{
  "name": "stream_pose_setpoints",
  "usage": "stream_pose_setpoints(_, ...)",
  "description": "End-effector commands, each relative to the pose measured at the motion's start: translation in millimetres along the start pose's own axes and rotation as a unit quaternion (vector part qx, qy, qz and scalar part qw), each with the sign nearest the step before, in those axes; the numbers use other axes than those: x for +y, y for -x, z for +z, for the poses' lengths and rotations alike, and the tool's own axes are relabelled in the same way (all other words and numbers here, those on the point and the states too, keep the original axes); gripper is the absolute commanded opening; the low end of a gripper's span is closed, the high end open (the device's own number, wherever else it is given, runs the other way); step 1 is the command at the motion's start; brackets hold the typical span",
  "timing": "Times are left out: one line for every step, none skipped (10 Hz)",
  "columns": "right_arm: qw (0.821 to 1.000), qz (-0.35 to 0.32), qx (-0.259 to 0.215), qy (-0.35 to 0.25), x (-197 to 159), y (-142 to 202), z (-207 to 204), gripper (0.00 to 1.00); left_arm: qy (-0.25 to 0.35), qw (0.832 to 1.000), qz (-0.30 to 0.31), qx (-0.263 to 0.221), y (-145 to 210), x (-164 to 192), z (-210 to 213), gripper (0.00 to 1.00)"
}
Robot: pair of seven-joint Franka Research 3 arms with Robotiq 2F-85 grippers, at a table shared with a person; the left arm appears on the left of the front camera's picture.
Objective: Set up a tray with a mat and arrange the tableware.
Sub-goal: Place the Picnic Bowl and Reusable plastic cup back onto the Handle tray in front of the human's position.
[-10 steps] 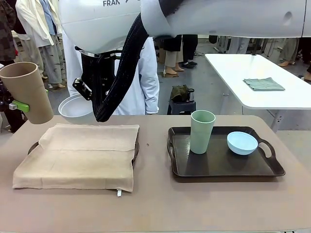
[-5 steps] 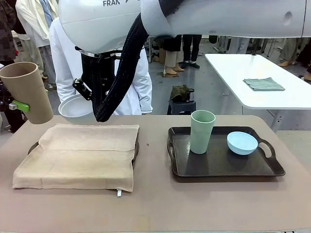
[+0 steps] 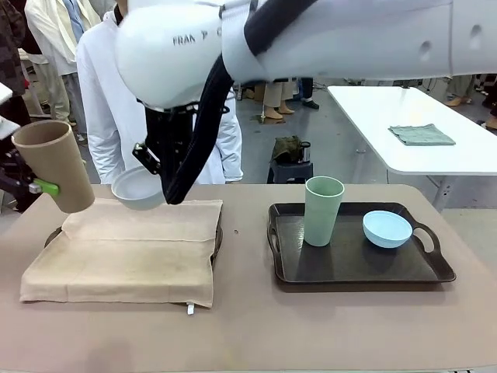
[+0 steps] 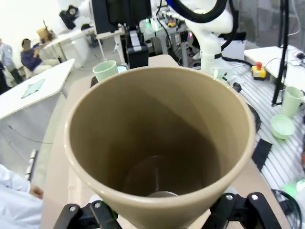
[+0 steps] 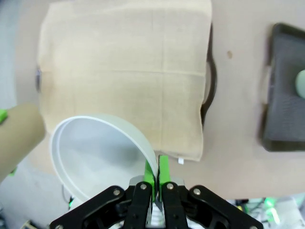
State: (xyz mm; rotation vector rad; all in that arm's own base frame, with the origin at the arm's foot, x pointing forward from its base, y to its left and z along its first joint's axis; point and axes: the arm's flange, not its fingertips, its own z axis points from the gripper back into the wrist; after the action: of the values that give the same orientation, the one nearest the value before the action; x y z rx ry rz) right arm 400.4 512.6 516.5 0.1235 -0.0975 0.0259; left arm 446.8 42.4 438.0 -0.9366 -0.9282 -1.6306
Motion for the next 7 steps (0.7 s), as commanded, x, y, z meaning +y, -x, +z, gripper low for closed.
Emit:
stream_pose_setpoints(1.000,0.009,-0.006,-0.009,-4.1,-8.2,-24.6,0.05,-0.005,1.000,-0.018,-0.010,17.2,8.9,-7.7,0.84)
stream_pose_setpoints(1.000,0.010,-0.005,-0.013,-6.4,-12.1,-39.0,0.05,-0.002,1.000,-0.012,-0.006,29.2,10.7,-14.0,0.84)
stream_pose_setpoints(1.000,0.014,-0.009,-0.022,-7.6,-15.0,-50.8,0.05,-0.001,1.000,-0.012,-0.007,39.3,12.4,-16.3,0.84)
stream_pose_setpoints(0.999,0.019,-0.014,-0.024,-8.7,-18.4,-62.3,0.05,-0.005,1.000,-0.008,-0.009,47.4,13.0,-18.5,0.84)
stream_pose_setpoints(0.999,0.021,-0.019,-0.031,-9.6,-20.8,-72.5,0.05,-0.005,1.000,-0.009,-0.011,57.0,16.0,-21.5,0.84)
stream_pose_setpoints(0.999,0.026,-0.022,-0.029,-11.8,-21.0,-82.5,0.05,-0.006,1.000,-0.006,-0.011,66.0,17.8,-23.7,0.84)
stream_pose_setpoints(0.999,0.024,-0.020,-0.024,-12.5,-24.6,-96.2,0.05,-0.006,1.000,-0.006,-0.011,76.4,21.9,-25.7,0.84)
